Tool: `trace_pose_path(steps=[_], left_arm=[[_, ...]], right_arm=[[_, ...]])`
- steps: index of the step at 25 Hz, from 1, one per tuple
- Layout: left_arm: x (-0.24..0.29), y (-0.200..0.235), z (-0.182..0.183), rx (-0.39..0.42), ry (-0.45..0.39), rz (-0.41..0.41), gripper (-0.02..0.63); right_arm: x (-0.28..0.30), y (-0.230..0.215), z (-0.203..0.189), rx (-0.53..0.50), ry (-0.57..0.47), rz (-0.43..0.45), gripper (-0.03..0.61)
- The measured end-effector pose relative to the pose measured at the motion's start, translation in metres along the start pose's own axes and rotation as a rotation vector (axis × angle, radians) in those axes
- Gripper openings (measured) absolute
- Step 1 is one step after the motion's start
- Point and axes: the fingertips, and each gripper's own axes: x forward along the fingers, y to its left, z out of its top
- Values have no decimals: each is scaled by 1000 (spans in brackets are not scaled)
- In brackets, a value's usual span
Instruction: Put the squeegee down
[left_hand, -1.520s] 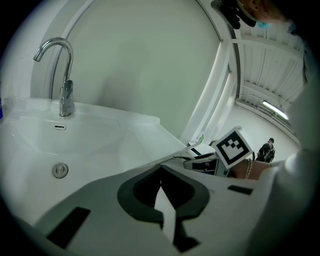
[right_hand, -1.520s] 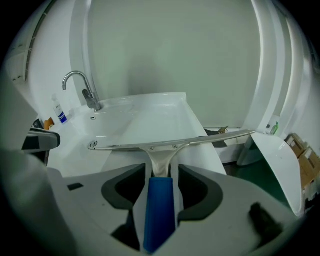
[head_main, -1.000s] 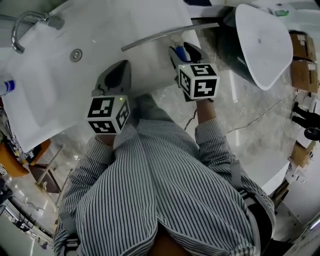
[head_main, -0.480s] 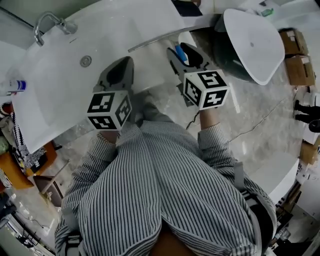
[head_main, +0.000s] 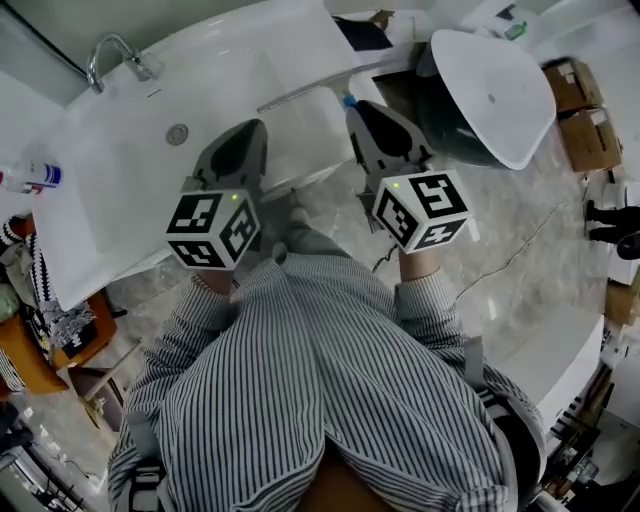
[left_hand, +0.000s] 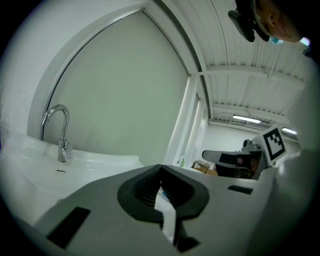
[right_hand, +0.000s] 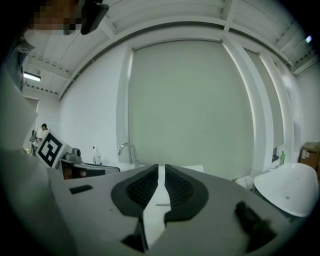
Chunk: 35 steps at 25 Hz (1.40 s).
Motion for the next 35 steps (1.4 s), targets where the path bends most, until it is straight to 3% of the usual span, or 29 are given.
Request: trace_pose_path(steps=[6, 16, 22, 25, 35], left_arm=[[-5, -24, 12, 30, -41, -40, 12], [5, -43, 2, 2, -36, -11, 12], [14, -56, -10, 34, 22, 35, 12], [17, -63, -13, 27, 23, 25, 12], [16, -70, -18, 18, 24, 31, 12]], right_arm=[[-23, 15, 34, -8, -130, 57, 27], [-31, 14, 24, 25, -182, 86, 14], [-38, -1, 18, 42, -162, 77, 14], [-37, -12, 14, 86, -163, 33, 14], [-36, -21, -2, 97, -124, 43, 14]])
